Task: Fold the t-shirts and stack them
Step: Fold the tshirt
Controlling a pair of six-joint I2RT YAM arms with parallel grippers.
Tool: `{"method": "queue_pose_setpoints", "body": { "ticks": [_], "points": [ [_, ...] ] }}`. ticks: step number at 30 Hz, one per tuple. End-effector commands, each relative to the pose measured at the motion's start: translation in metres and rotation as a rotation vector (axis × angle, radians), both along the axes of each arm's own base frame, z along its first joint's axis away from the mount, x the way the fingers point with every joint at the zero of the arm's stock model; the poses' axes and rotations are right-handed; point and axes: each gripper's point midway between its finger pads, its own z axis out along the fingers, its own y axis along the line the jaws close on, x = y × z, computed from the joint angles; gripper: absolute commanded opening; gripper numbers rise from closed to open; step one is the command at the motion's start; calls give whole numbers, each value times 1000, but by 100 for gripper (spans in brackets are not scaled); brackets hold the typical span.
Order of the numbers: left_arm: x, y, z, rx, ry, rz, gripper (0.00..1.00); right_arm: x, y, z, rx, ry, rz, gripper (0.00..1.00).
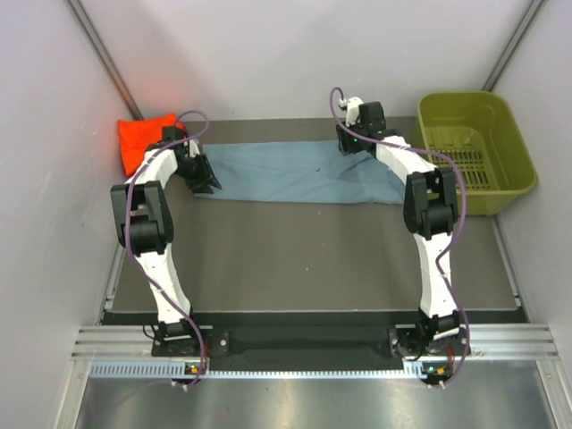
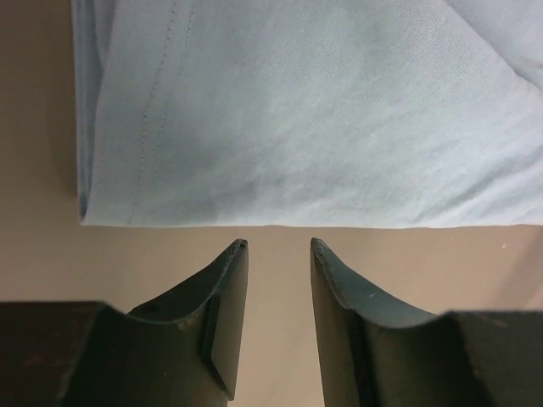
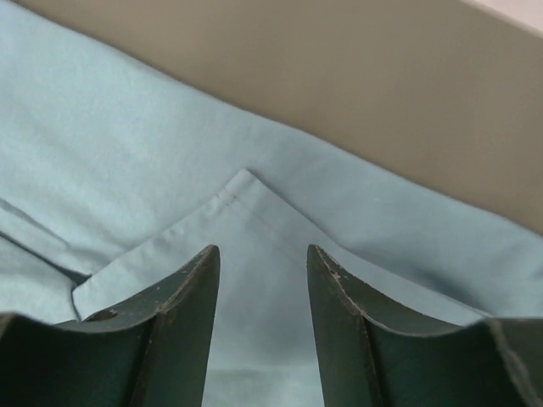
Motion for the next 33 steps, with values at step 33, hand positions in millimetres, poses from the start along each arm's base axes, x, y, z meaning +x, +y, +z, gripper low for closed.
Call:
{"method": "queue_pose_setpoints", "body": {
  "ticks": [33],
  "points": [
    [17, 22, 5, 188, -59, -7, 35, 33, 25, -23, 126, 9, -75, 33]
  ]
}}
